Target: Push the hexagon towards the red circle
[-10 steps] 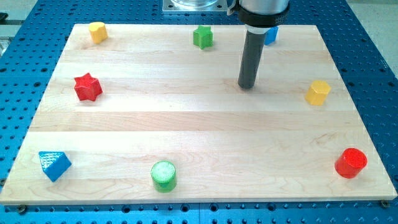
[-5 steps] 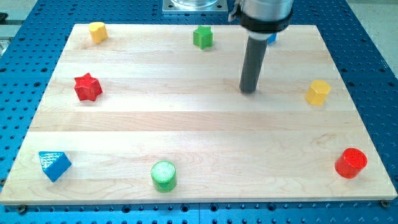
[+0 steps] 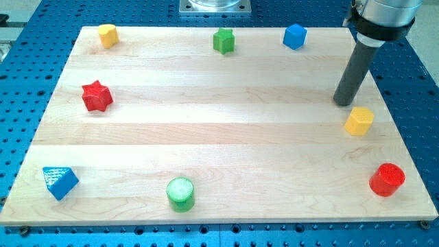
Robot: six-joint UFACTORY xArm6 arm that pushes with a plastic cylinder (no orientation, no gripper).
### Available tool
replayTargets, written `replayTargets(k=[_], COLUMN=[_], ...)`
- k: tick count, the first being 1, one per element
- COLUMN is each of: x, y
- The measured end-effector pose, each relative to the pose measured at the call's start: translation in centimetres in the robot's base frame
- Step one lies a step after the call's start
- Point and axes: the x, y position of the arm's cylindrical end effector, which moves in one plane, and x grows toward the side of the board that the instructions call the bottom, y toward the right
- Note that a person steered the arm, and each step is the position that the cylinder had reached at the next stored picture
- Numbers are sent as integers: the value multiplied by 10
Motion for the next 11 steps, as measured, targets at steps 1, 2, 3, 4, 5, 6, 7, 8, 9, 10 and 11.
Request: replayTargets(k=[1,2,3,4,5,6,7,8,9,10,11], x=[38,53,38,72,97,150,168,174,174,131,65], y=[0,22,23,109,108,99,90,59,44,42,23])
